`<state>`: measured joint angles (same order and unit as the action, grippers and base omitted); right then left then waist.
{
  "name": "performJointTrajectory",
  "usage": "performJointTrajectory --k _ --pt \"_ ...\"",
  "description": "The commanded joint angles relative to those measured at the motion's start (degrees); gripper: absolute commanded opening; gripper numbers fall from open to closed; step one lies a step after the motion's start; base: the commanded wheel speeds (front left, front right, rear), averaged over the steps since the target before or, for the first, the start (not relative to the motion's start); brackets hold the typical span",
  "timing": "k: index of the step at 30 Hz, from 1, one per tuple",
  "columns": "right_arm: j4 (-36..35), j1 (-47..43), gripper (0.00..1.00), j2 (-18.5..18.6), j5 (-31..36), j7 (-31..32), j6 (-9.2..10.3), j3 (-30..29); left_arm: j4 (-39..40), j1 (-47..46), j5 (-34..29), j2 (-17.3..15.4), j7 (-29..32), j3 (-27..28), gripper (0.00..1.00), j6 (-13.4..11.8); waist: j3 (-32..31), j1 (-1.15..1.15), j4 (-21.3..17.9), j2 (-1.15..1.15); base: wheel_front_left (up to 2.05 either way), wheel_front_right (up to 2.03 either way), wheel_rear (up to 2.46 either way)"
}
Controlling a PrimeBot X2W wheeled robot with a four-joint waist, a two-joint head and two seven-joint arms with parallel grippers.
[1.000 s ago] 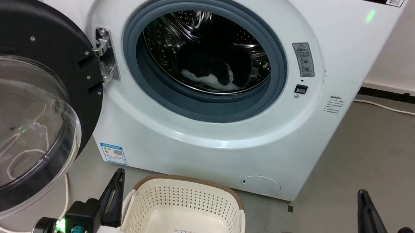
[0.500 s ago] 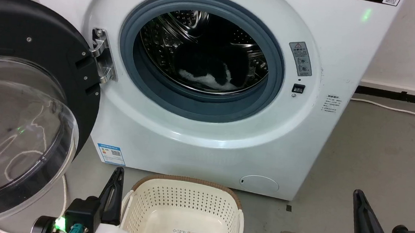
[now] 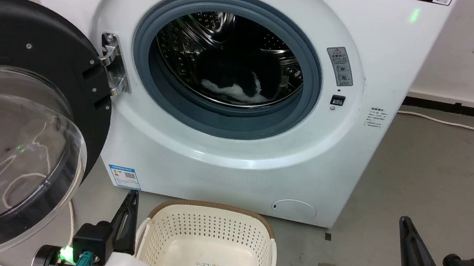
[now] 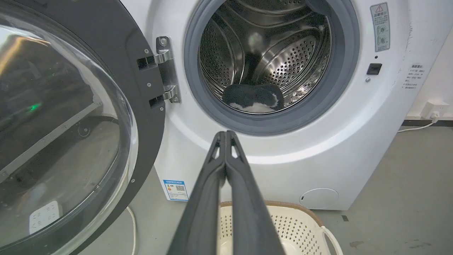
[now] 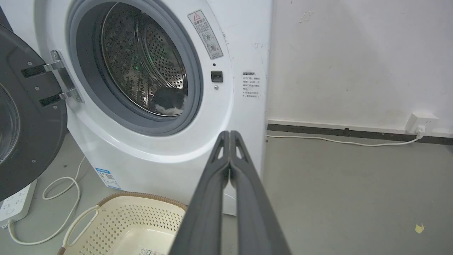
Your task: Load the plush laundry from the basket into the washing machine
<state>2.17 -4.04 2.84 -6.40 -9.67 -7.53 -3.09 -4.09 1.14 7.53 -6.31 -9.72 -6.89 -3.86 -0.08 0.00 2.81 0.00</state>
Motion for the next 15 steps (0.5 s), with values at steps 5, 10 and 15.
performJointTrajectory --k 5,10,15 --pt "-0.4 1.4 0.00 0.0 0.9 0.8 0.02 0.3 0.7 -0.4 -1.0 0.4 0.9 0.6 0.00 0.5 0.0 0.00 -0.2 0.00 0.00 0.00 0.00" --pt "-0.5 1.5 0.00 0.0 1.2 1.2 0.02 0.5 0.9 -0.5 -1.4 0.6 1.3 1.0 0.00 0.7 0.0 0.00 -0.3 0.00 0.00 0.00 0.00" --pt "-0.7 1.7 0.00 0.0 1.5 1.8 0.02 0.7 1.1 -0.5 -1.8 0.8 1.9 1.4 0.00 0.9 0.0 0.00 -0.5 0.00 0.00 0.00 0.00"
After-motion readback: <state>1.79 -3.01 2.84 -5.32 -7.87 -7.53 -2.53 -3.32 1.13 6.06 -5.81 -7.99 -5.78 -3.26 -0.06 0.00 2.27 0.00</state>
